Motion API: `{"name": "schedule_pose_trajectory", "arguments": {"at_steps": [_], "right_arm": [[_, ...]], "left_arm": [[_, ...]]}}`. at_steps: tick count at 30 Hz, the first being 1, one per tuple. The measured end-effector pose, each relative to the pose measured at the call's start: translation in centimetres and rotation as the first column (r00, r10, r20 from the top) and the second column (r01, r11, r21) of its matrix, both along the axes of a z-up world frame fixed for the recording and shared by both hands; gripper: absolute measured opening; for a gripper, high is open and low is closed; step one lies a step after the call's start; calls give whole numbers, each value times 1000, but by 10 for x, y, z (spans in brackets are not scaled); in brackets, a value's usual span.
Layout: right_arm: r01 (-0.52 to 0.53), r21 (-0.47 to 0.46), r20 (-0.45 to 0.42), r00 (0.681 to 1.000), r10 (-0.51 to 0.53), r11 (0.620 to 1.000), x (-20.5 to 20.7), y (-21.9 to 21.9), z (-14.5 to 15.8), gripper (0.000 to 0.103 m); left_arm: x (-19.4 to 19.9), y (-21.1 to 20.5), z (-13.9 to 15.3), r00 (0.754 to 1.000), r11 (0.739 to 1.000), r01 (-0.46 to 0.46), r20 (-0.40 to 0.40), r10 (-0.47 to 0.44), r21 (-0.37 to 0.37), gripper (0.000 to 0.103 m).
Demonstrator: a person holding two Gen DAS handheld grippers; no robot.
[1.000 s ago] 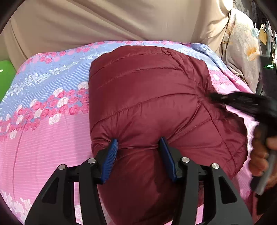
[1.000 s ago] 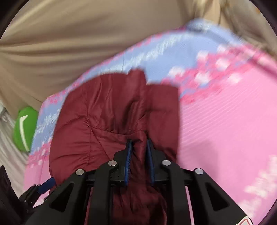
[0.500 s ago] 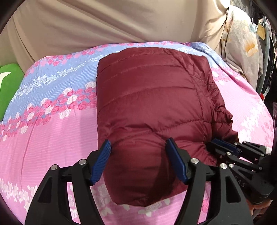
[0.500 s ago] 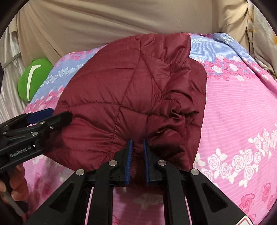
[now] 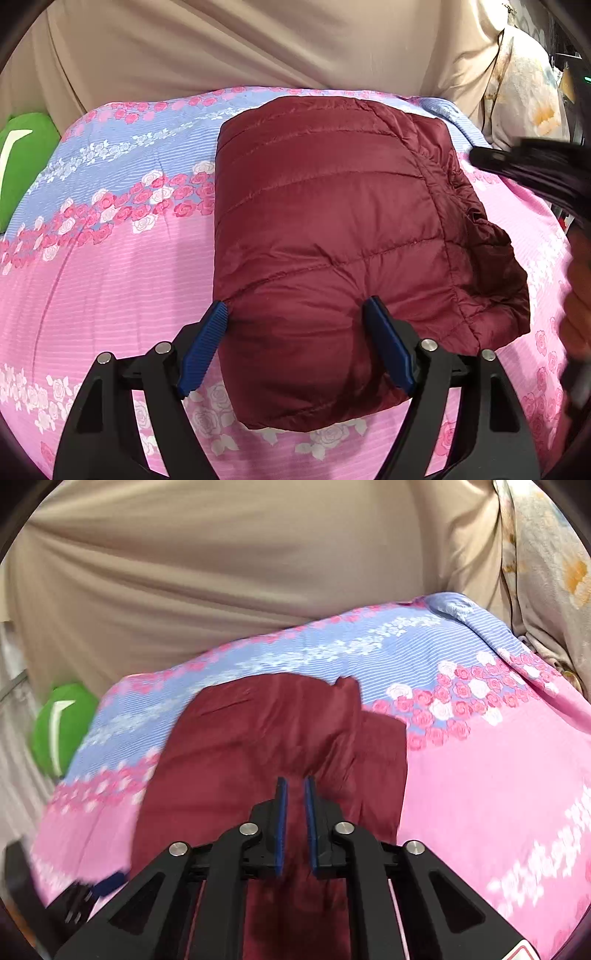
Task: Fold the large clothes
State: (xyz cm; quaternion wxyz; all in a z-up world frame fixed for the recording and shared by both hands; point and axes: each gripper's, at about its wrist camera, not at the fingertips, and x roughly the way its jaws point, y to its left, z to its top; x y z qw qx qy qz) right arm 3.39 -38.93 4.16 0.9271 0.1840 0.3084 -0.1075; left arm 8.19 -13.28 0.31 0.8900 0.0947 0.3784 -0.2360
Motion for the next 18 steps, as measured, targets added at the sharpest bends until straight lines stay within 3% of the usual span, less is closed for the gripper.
{"name": "schedule_pose_trajectory", "arguments": {"at_steps": [2, 4, 5, 7, 12, 13, 15, 18], "right_arm": [[55, -11, -65, 996, -56, 998, 27, -13, -21, 3], [66, 56, -143, 988, -58, 996, 45, -30, -58, 0], [64, 88, -151, 987, -51, 994, 50, -36, -78, 0], [70, 67, -138, 989, -61, 995, 47, -38, -87, 0], [115, 52, -143, 984, -107, 992, 36, -32, -73, 0], [115, 63, -126, 986, -106, 991, 28, -29, -65, 6], [52, 91, -78, 996, -45, 995, 3, -14, -46, 9], [-5, 60, -75, 997, 10, 998, -33, 7, -37, 9]], "left_arm": [[1, 0, -2, 1000, 1000, -1, 3, 1, 4, 78], [2, 1, -4, 1000, 1000, 3, 1, -3, -4, 85], [3, 1, -5, 1000, 1000, 11, -6, -11, -19, 85], [6, 1, -8, 999, 999, 20, -32, -21, -34, 86], [11, 2, -15, 998, 999, 6, -60, -8, -32, 86], [11, 3, -15, 998, 999, 5, -60, -7, -33, 86], [11, 5, -15, 998, 999, 0, -64, -3, -38, 86], [12, 5, -16, 998, 999, 2, -64, -4, -39, 86]]}}
